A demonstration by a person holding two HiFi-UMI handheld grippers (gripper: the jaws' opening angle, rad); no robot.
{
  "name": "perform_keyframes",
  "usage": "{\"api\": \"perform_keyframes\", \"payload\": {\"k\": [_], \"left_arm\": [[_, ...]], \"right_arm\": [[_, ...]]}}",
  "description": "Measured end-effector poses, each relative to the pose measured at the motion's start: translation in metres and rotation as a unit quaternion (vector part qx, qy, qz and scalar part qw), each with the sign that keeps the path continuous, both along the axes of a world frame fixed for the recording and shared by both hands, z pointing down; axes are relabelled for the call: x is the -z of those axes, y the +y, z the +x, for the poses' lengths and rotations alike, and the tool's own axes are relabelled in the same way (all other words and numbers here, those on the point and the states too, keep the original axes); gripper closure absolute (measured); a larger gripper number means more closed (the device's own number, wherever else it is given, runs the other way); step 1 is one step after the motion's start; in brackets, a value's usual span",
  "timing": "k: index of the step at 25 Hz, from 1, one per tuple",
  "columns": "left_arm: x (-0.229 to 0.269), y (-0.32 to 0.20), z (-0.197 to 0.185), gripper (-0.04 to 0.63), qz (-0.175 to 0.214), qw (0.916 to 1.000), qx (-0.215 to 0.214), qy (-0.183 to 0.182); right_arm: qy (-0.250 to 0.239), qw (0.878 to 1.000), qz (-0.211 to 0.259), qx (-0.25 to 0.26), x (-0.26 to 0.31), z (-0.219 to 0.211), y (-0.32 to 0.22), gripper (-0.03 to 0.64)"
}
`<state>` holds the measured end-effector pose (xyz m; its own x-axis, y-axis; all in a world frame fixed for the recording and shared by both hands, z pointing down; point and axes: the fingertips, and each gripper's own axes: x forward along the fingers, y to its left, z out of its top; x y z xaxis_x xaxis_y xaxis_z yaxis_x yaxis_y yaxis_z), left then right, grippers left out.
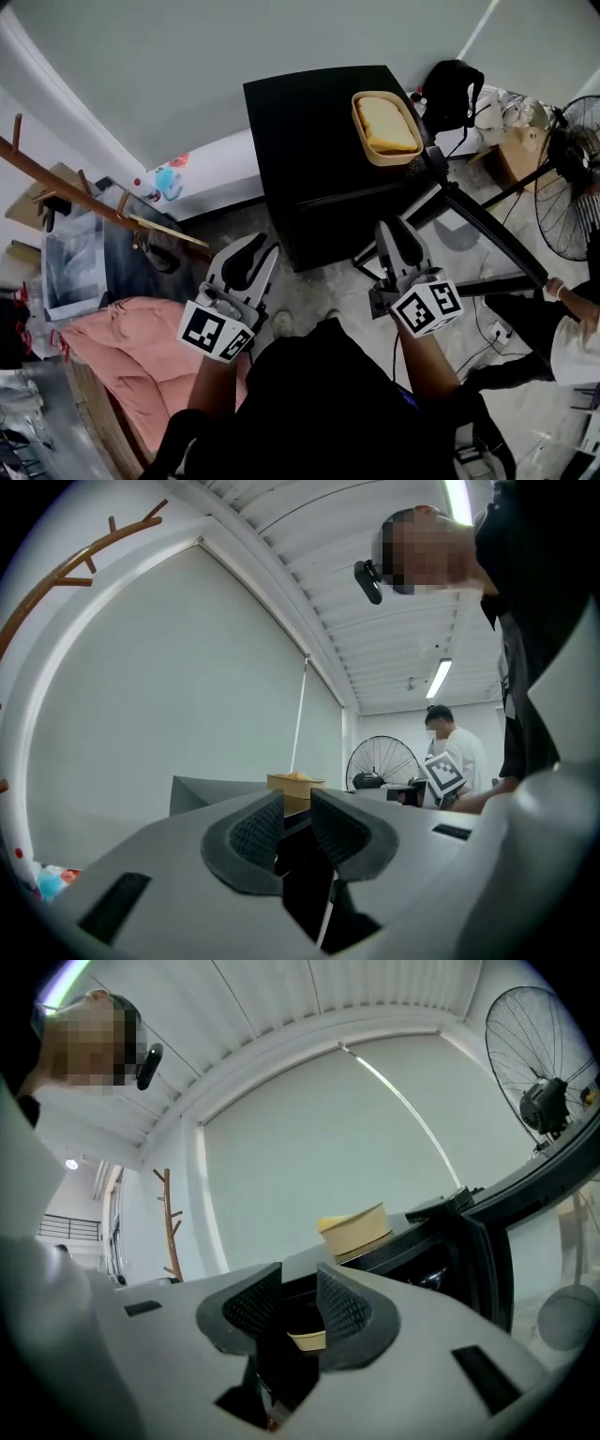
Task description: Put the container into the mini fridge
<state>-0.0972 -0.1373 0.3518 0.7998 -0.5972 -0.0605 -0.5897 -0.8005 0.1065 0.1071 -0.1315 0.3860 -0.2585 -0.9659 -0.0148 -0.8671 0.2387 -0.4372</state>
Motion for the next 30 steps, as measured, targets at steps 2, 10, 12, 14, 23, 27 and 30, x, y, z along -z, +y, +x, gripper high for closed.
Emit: {"api": "perform_keyframes", "payload": {"k": [2, 10, 12, 14, 23, 27, 30], "left_arm": [[0.004, -0.001, 0.009, 0.494, 0.007, 0.9999, -0.01, -0.004], [0.017, -0.014, 0.075, 0.494, 0.045, 0.9919, -0.086, -0.082], [0.021, -0.019, 0.093, 0.494, 0.054, 0.9885, -0.1, -0.1], [0.021, -0.022, 0.111, 0.494, 0.064, 0.9828, -0.113, -0.131], [0.02, -0.052, 0.178, 0.494, 0.125, 0.9551, -0.145, -0.226], [0.016, -0.066, 0.203, 0.494, 0.159, 0.9346, -0.145, -0.283], [0.011, -0.076, 0.214, 0.494, 0.187, 0.9159, -0.137, -0.328]], "right_arm": [[0.008, 1.0, 0.008, -0.005, 0.006, 0.005, 0.005, 0.485], [0.012, 0.999, 0.014, -0.037, 0.014, 0.032, 0.021, 0.494], [0.006, 0.999, 0.014, -0.048, 0.015, 0.038, 0.026, 0.495], [0.004, 0.998, 0.014, -0.057, 0.015, 0.045, 0.03, 0.497], [-0.003, 0.993, 0.01, -0.117, 0.004, 0.087, 0.056, 0.517], [-0.007, 0.991, 0.008, -0.133, 0.001, 0.103, 0.063, 0.517], [-0.01, 0.99, 0.006, -0.141, -0.001, 0.111, 0.065, 0.52]]}}
